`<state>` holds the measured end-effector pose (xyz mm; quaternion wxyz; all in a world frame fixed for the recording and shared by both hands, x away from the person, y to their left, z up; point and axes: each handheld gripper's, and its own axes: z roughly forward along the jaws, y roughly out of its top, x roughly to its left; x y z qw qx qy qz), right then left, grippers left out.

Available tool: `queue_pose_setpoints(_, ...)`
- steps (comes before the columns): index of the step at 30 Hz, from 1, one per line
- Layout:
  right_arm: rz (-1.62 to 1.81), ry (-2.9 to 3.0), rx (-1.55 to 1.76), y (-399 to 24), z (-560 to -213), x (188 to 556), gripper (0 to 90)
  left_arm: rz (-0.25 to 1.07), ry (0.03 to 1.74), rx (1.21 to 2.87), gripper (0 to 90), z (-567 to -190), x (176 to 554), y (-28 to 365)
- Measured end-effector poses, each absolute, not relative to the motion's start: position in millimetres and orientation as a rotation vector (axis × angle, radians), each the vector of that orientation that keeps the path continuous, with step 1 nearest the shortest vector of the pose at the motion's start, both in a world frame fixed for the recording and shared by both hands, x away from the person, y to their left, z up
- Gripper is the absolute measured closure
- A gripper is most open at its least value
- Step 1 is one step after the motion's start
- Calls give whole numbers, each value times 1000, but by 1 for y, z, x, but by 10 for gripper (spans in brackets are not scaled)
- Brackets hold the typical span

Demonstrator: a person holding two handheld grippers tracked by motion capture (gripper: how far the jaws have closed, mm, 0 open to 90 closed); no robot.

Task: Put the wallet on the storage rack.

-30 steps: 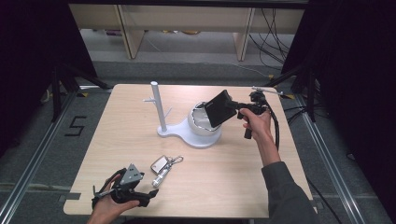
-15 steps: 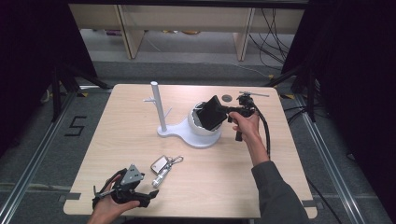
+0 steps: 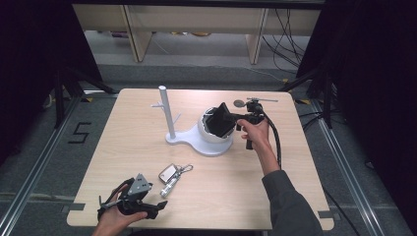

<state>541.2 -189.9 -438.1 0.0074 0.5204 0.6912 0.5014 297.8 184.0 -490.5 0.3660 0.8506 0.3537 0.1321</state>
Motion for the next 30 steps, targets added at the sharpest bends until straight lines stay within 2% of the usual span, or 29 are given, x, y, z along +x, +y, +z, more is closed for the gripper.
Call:
queue_pose_setpoints(1,1556,2152,1615,-192,-435,539,518,333,909,2182,193,-491,298,184)
queue_pose_setpoints(3,1542,2148,1604,-193,-434,539,509,334,918,2181,192,-491,298,184)
queue_pose_setpoints(4,1513,2137,1656,-197,-427,534,454,340,910,2187,191,-491,298,185)
queue_pose_setpoints(12,1535,2111,1541,-216,-416,516,429,343,920,2177,189,-491,298,186)
queue_pose_setpoints(20,1595,2099,1480,-234,-412,479,397,340,911,2186,185,-491,299,187)
queue_pose_setpoints(30,1567,2183,1441,-225,-419,443,355,347,904,2196,183,-493,297,187)
